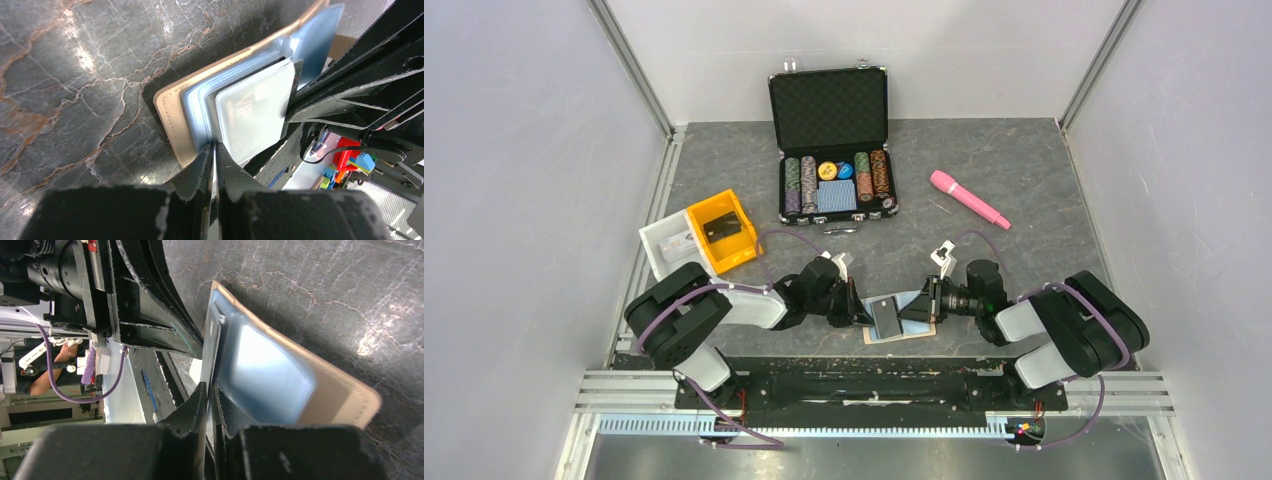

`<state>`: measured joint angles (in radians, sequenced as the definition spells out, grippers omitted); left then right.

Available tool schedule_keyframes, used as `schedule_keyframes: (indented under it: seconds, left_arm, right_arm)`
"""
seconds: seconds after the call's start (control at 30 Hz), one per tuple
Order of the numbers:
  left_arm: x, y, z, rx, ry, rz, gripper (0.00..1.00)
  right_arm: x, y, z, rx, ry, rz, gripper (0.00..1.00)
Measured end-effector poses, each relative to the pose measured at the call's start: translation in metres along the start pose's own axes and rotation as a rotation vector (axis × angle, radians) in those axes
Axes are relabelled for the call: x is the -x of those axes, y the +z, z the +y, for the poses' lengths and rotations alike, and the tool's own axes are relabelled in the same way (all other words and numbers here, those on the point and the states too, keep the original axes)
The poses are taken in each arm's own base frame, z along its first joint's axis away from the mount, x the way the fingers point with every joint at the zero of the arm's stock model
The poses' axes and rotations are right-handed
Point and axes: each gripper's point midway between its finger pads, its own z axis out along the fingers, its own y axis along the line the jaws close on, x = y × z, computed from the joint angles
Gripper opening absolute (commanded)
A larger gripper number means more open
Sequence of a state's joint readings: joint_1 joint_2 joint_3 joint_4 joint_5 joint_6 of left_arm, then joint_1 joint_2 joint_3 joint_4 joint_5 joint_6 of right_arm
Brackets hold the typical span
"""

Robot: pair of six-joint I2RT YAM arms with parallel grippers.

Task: Take the credit cards out of the card holder
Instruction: Remove the credit card from the card holder.

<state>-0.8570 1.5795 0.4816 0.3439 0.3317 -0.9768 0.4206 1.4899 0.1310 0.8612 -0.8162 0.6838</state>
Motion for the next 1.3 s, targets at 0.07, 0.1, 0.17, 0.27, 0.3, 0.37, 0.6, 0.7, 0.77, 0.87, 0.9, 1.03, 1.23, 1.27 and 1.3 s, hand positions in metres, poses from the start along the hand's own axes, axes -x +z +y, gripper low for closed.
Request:
schedule_keyframes:
  seconds: [0.07, 0.1, 0.17, 0.27, 0.3, 0.37, 0.6, 0.7, 0.77, 0.87, 0.9, 1.03, 1.23, 1.27, 1.3]
  left_arm:
    - [0.000, 0.000, 0.000, 0.000, 0.000, 0.000, 0.14]
    - [0.000, 0.000, 0.000, 0.000, 0.000, -0.001, 0.14]
    - [0.000, 0.000, 0.000, 0.000, 0.000, 0.000, 0.14]
    - [0.000, 0.000, 0.000, 0.001, -0.001, 0.001, 0.14]
    - [0.000, 0.000, 0.000, 0.002, -0.001, 0.001, 0.14]
    - [0.000, 0.000, 0.000, 0.002, -0.001, 0.001, 0.14]
    - [0.000, 0.000, 0.000, 0.004, -0.002, 0.001, 0.13]
    - [0.000, 0.000, 0.000, 0.005, -0.002, 0.001, 0.13]
    - [0.000, 0.000, 0.000, 0.005, -0.002, 0.000, 0.13]
    - [0.000, 0.000, 0.000, 0.008, -0.002, -0.003, 0.13]
    - [0.000, 0.000, 0.000, 0.008, -0.002, -0.003, 0.13]
    - [0.000, 0.000, 0.000, 0.008, -0.002, -0.004, 0.13]
    - [0.000, -0.001, 0.000, 0.008, -0.001, -0.004, 0.15]
    - [0.000, -0.001, 0.000, 0.009, -0.001, -0.004, 0.16]
    - [0.000, -0.001, -0.001, 0.010, -0.001, -0.004, 0.17]
  right_arm:
    - [0.001, 0.000, 0.002, 0.009, 0.004, -0.003, 0.00]
    - [0.001, 0.000, 0.003, 0.012, 0.004, -0.004, 0.00]
    - [0.001, 0.000, 0.004, 0.013, 0.015, -0.004, 0.00]
    - [0.002, 0.000, 0.004, 0.013, 0.025, -0.004, 0.00]
    - [0.002, 0.000, 0.004, 0.013, 0.026, -0.004, 0.00]
    - [0.002, 0.000, 0.004, 0.009, 0.030, -0.005, 0.00]
    - [0.008, -0.009, -0.006, -0.044, 0.029, -0.033, 0.00]
    - [0.010, -0.013, -0.010, -0.059, 0.027, -0.040, 0.00]
    - [0.010, -0.014, -0.011, -0.065, 0.029, -0.041, 0.00]
    - [0.010, -0.015, -0.013, -0.071, 0.030, -0.043, 0.00]
    - [0.010, -0.016, -0.014, -0.073, 0.030, -0.046, 0.00]
    - [0.015, -0.022, -0.014, -0.086, 0.019, -0.069, 0.00]
    - [0.024, -0.032, -0.019, -0.143, -0.023, -0.091, 0.00]
    - [0.028, -0.034, -0.019, -0.157, -0.034, -0.098, 0.00]
    - [0.030, -0.035, -0.020, -0.168, -0.043, -0.102, 0.00]
